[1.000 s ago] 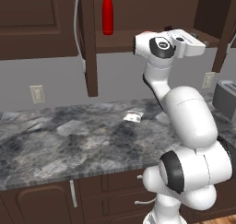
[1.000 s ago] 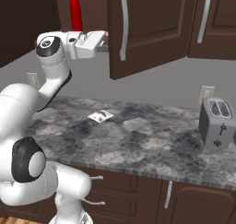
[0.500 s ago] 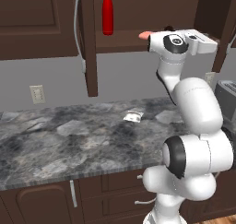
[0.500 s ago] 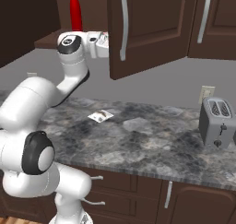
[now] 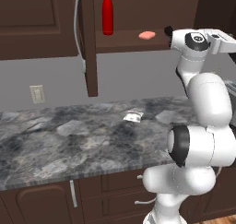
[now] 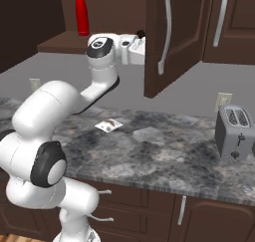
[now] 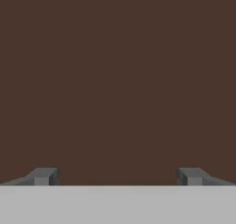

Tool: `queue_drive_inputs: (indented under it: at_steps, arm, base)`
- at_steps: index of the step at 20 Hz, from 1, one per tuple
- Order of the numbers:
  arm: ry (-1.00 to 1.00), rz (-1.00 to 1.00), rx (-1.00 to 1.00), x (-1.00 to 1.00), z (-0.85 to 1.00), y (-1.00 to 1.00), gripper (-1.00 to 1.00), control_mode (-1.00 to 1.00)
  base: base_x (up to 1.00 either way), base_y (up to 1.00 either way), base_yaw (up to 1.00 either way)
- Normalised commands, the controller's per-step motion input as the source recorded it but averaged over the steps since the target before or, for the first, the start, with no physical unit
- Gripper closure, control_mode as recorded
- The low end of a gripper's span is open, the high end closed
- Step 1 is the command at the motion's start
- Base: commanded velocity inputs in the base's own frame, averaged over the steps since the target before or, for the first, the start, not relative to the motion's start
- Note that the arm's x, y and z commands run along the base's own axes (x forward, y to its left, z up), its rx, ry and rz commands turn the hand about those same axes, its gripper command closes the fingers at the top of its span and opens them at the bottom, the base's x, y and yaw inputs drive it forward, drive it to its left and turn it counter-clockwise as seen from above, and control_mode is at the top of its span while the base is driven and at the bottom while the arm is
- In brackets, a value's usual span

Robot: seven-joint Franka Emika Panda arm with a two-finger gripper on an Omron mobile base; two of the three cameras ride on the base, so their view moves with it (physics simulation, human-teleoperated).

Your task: Pick the bar soap and dish brush from the cabinet and place them on the counter.

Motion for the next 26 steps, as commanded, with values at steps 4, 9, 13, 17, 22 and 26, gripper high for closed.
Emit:
queue_drive_inputs:
  at_steps: [4,9,13,17,22,26]
  arm:
    - [0.0,-0.1,0.01,-0.07,0.0,-0.71,-1.0,-1.0]
    - [0.0,-0.05,0.01,0.0,0.0,-0.62,-1.0,-1.0]
    - [0.0,0.0,0.0,0.0,0.0,-0.39,-1.0,-1.0]
    - [0.0,0.01,0.0,-0.07,0.0,-0.19,-1.0,-1.0]
    - [0.0,0.05,0.0,-0.2,0.0,0.0,-1.0,-1.0]
    - [-0.01,0.04,0.0,-0.24,-0.04,0.02,-1.0,-1.0]
  base:
    - [0.0,0.0,0.0]
    - [0.0,0.0,0.0]
    - [0.0,0.0,0.0]
    - [0.0,0.0,0.0]
    - [0.0,0.0,0.0]
    - [0.0,0.0,0.0]
